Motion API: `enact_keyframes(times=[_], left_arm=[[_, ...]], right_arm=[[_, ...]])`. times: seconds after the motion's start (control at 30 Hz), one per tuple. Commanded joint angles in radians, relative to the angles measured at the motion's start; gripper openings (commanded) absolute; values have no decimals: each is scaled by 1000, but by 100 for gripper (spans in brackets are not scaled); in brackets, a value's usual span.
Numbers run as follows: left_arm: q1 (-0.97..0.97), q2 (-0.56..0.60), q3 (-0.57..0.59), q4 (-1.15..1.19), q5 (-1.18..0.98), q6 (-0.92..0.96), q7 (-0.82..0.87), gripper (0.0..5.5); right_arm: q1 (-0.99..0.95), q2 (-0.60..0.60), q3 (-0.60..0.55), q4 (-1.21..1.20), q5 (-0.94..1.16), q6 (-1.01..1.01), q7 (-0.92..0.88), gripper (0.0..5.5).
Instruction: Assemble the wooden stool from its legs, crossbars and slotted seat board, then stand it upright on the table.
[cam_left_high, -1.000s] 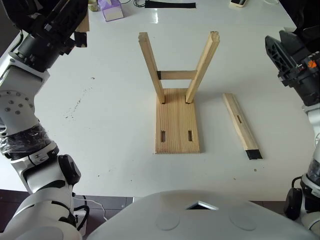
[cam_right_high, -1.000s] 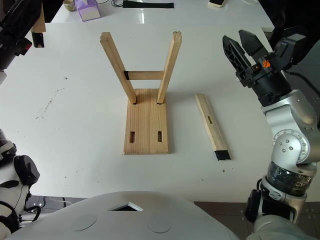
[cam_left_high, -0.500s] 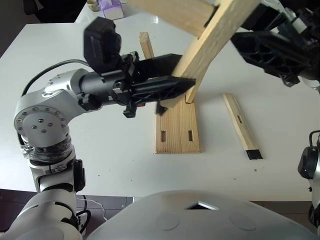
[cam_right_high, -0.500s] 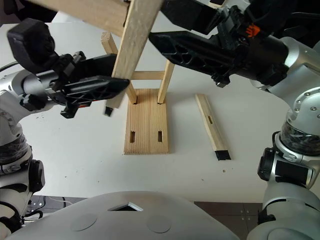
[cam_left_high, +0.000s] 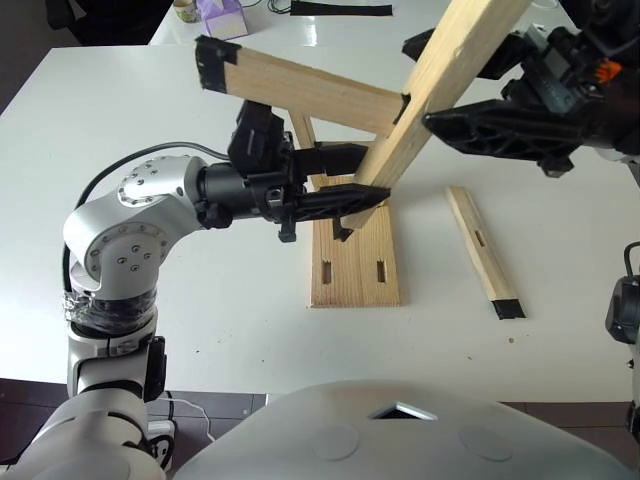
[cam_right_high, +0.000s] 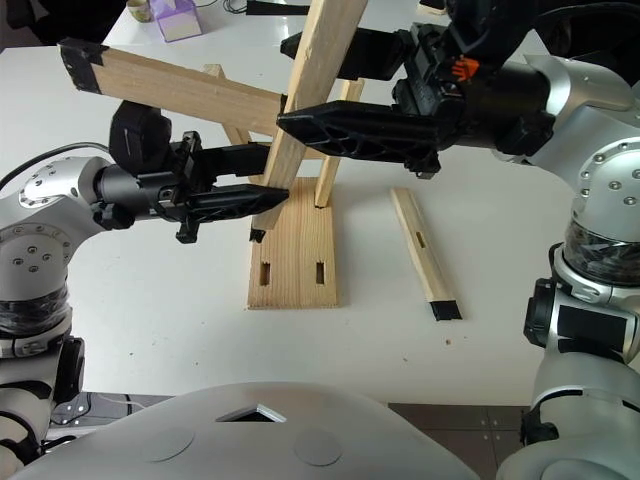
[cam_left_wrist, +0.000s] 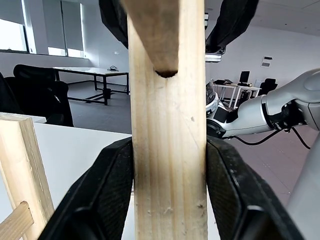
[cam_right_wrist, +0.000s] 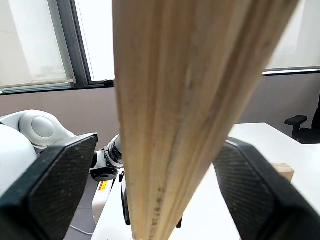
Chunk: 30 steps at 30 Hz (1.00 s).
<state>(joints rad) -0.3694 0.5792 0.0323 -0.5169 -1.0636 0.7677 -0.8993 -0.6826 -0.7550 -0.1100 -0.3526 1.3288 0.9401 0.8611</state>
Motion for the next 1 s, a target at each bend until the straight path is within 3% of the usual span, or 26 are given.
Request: enact_keyframes(times=[0.03, 0.23, 0.67, 0.97, 1.0], left_arm=[[-9, 8, -12, -10, 34, -27, -17, 203], [-29, 4, -16, -8, 43, -33, -25, 203], [-30, 22, -39, 29, 118, -55, -89, 203], [-81, -19, -18, 82, 134, -47, -26, 203], [-91, -25, -17, 95, 138, -36, -5, 240]], right_arm=[[-11, -21, 47, -12, -86, 2, 61, 399], [-5, -12, 63, -16, -142, 2, 106, 399], [17, -10, 51, -44, -165, -4, 128, 209], [68, -23, 77, -66, -256, -57, 165, 205], [68, -22, 78, -66, -258, -60, 165, 205]])
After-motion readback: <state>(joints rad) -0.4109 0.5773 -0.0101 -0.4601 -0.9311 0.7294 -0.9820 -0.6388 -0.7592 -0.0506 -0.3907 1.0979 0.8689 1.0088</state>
